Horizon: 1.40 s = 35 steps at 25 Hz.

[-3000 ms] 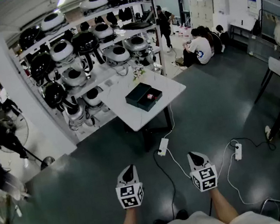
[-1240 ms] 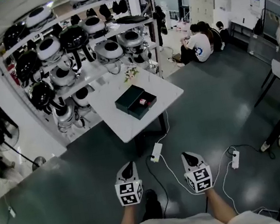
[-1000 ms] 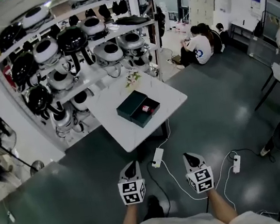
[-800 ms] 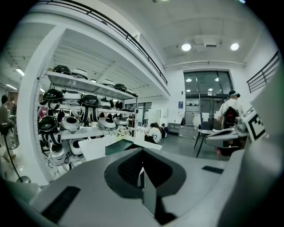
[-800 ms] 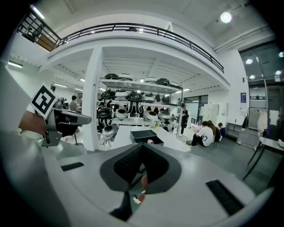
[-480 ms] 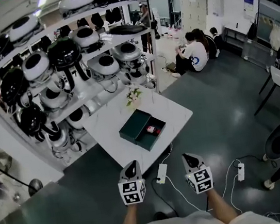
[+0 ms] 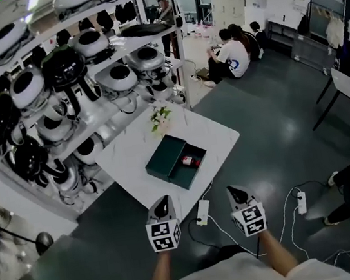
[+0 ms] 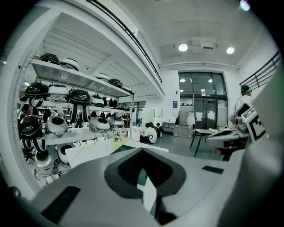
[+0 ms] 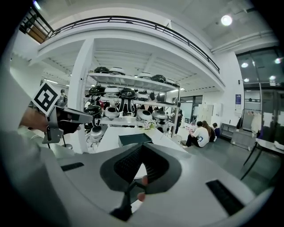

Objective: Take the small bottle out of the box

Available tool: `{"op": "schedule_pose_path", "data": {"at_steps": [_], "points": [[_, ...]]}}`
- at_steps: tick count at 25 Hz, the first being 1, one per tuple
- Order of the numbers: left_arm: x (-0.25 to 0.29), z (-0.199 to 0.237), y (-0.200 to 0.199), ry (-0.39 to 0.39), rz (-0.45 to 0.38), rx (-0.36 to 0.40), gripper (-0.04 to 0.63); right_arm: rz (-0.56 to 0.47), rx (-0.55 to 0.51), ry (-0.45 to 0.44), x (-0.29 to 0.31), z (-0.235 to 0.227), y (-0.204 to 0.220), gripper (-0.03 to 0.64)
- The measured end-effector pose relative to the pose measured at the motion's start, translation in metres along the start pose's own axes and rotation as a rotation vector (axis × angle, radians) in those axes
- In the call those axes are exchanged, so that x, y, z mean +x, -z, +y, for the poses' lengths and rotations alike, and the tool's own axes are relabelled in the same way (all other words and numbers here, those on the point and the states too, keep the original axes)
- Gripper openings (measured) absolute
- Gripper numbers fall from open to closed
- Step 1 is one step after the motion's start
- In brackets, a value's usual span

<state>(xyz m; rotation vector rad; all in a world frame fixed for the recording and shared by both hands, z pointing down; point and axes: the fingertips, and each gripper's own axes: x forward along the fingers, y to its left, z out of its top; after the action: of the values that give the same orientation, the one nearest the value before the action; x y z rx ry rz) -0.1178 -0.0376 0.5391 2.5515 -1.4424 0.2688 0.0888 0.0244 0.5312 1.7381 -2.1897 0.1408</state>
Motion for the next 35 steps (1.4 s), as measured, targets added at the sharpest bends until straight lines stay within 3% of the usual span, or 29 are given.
{"op": "schedule_pose_path", "data": {"at_steps": [13,35], "points": [[0.048,0.015,0.009,-0.005,0.039,-0.013,0.018,0.046,0.003,-0.038,0.055,-0.015,0.012,0.02],[0.215,0.079,-0.033,-0.216,0.086,-0.056,0.018,0.024,-0.028,-0.244,0.262,-0.103,-0.039,0.021]]}}
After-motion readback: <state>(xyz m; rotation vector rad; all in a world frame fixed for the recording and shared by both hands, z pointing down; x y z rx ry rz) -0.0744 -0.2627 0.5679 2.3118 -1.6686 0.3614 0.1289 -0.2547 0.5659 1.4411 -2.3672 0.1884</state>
